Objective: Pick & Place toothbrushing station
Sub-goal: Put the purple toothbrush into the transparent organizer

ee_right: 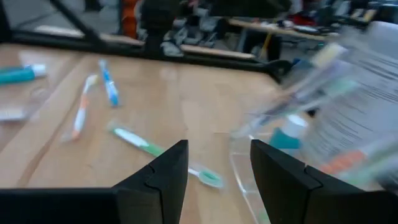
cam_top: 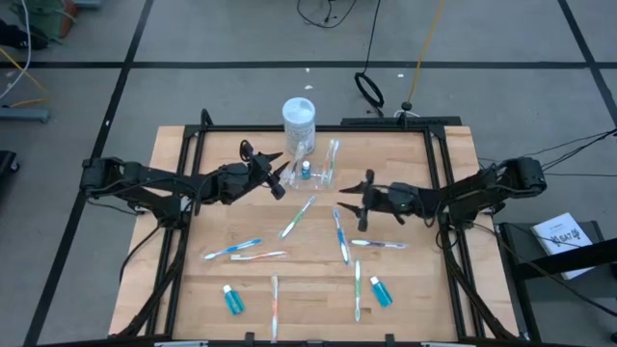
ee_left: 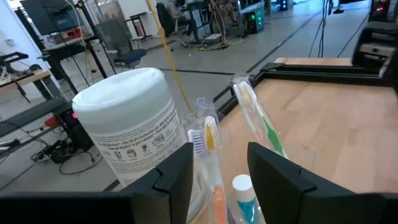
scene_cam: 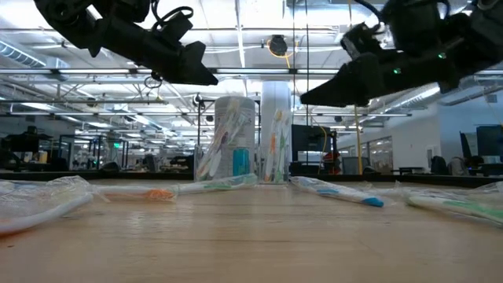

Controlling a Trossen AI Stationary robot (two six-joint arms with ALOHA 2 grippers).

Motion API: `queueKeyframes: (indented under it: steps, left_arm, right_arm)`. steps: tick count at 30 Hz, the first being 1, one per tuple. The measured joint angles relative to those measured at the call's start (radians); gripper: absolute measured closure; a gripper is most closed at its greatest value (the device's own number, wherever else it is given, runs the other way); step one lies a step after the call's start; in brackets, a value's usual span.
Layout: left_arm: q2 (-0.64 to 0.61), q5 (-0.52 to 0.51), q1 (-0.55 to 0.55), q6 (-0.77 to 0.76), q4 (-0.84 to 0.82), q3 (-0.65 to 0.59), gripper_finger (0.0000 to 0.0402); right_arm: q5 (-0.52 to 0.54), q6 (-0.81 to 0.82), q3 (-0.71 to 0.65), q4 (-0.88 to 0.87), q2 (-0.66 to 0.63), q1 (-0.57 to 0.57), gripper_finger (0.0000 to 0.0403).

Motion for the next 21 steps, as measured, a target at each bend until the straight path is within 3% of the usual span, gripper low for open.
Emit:
queueKeyframes:
  steps: [11,21]
  left_arm:
    - [0.000,0.001,0.000,0.047,0.001,0.000,0.0245]
    - [0.000,0.002,0.000,0.081,-0.006,0.000,0.0245]
  right_arm:
    - [-0.011,0.019,0.362,-0.747,0.031,0.096,0.0234]
    - [-0.022,0.051,0.476,-1.073,0.031,0.189,0.0234]
